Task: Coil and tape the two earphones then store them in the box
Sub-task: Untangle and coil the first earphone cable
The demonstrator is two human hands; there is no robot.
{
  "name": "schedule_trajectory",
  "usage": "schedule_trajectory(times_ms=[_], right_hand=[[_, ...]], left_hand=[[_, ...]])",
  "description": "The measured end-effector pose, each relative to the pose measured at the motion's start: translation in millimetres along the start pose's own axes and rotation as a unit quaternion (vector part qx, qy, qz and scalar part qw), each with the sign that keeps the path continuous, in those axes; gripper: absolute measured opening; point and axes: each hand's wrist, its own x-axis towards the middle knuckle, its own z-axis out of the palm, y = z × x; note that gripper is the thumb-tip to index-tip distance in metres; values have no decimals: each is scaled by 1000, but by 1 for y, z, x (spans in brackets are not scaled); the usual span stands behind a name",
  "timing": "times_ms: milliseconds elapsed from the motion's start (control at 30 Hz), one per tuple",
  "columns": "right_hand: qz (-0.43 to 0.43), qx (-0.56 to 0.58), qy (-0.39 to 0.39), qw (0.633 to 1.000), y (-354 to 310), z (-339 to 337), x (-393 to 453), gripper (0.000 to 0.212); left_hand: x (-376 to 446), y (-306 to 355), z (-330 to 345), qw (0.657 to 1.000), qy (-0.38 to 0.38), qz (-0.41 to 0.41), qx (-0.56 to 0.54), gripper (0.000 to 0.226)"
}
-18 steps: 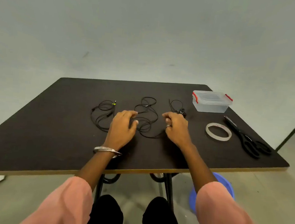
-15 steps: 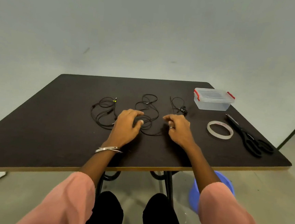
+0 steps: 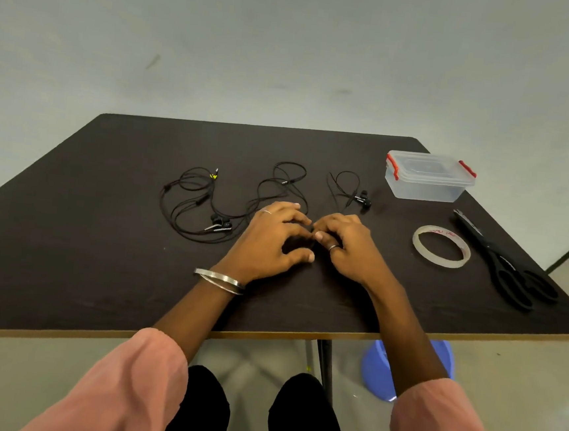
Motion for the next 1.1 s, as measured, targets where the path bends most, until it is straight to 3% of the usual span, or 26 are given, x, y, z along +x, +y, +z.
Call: schedule_trajectory(times_ms=[200,367,567,667,800,900,1000,1100], right_hand=[[0,1,23,1000,-11,0,-5,21],[-24,60,79,995,-12,-3,-9,17],[-26,64,251,966,-16,-9,-16,19],[-1,110,294,950,-20,-15,-16,21],[22,180,249,951,-25,-32,-16,19],[1,133,188,973,-21,-55,-10,15],[-27,98,121,987,-16,-78,-6,13],[-5,118,117,986,-7,-93,-12,17]], left_hand=[[-2,-1,-2,999,38,-16,-15,27],[-7,4,-13,966,192,-131,-114,11],[-14,9,-22,923,326,-180,-100,13],[-15,10,-25,909,355,-202,-86,13],[-19,10,-25,931,305,-177,-95,19],[-21,6,-23,940,289,-169,-65,25],[-21,8,-26,931,316,-171,-56,17],[-17,11,-38,909,349,-208,-94,12]])
